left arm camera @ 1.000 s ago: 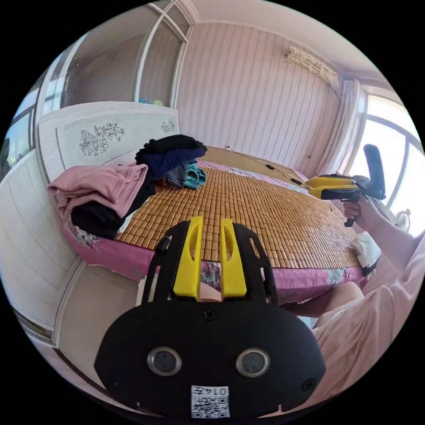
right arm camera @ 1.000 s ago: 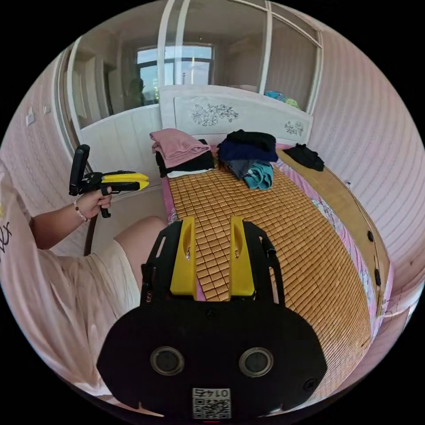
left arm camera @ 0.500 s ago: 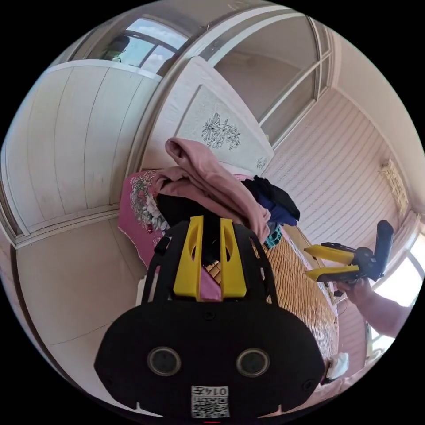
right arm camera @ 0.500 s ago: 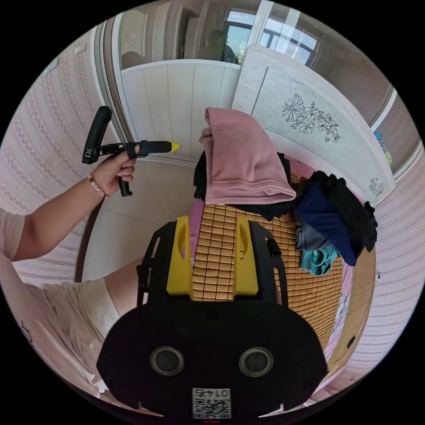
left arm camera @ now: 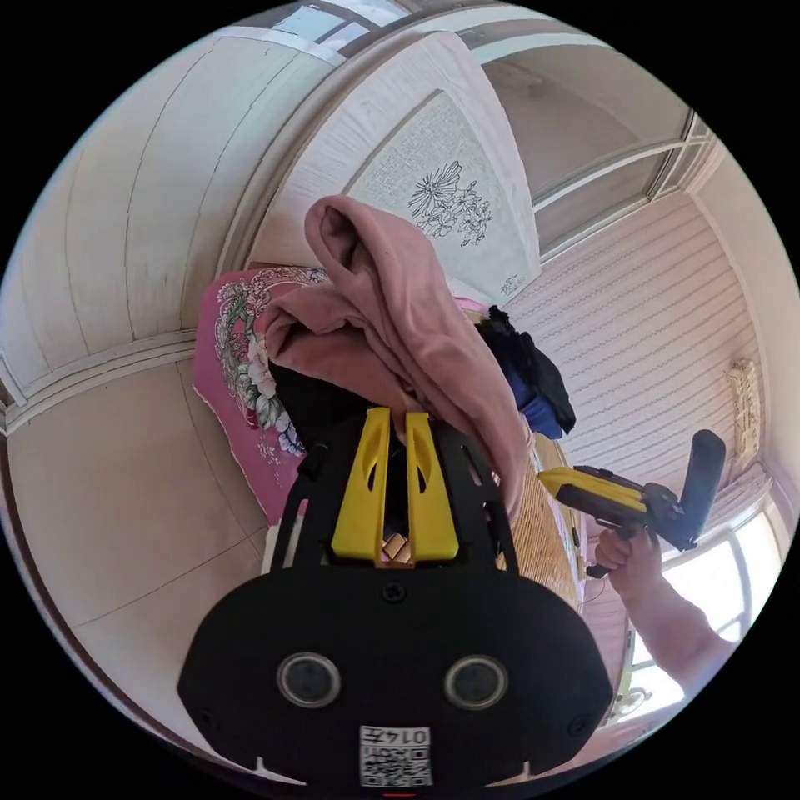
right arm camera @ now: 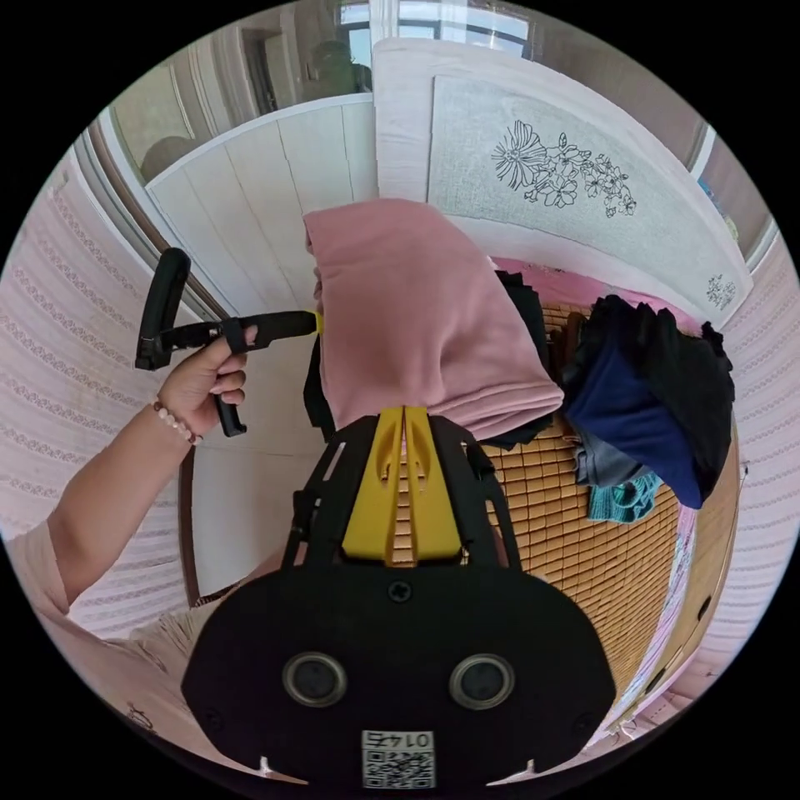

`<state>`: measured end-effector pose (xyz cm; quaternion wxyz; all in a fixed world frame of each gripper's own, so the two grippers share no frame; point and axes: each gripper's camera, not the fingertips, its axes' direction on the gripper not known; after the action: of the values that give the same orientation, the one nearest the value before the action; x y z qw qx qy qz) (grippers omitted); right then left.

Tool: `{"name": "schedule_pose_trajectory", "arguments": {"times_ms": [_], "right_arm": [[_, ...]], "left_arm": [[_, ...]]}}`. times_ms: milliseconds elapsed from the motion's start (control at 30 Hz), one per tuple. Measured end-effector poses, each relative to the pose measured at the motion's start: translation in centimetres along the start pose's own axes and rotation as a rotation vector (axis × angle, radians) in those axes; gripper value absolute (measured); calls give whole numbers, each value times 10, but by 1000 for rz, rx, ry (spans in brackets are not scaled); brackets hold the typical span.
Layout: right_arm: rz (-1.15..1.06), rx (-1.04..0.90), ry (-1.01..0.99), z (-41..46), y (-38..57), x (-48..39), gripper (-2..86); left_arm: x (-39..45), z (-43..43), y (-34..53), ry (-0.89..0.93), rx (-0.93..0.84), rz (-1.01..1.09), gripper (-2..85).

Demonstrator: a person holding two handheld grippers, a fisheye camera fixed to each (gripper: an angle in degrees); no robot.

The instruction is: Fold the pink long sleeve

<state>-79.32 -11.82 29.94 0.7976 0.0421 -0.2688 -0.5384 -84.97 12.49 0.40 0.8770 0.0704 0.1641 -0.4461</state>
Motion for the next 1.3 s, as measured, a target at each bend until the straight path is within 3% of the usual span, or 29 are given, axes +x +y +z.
{"name": "schedule_pose_trajectory", "arguments": {"times_ms": [100, 167, 300, 367, 700, 767, 967, 1100, 1167, 1300], "right_arm": [[-22, 37, -3, 2, 0, -1, 17], [-81, -29, 44, 29, -3, -15, 96], [-33, -150, 129, 65, -10, -9, 106], [25, -85, 80, 42, -6, 17, 32], [214, 476, 48, -188, 87, 150, 10], [273, 620, 88, -241, 149, 176, 9], [455, 801, 268, -329, 359, 210, 9], [644, 727, 393, -322, 498, 196, 11], [859, 586, 319, -280, 578, 196, 12], [1194, 165, 149, -156, 679, 200, 12]], "left_arm": [[9, -5, -5, -20, 4, 12, 8], [17, -9, -5, -27, 25, 20, 1], [45, -17, -4, -76, 38, 112, -6], [61, -22, -4, -95, 44, 181, -7], [238, -72, -5, -180, 158, 672, -9], [267, -85, -1, -156, 177, 720, -9], [360, -83, 41, 80, 181, 901, -9], [402, -29, 97, 254, -21, 984, -5], [401, 13, 126, 273, -164, 958, -1], [353, 124, 194, 99, -478, 819, -4]]}}
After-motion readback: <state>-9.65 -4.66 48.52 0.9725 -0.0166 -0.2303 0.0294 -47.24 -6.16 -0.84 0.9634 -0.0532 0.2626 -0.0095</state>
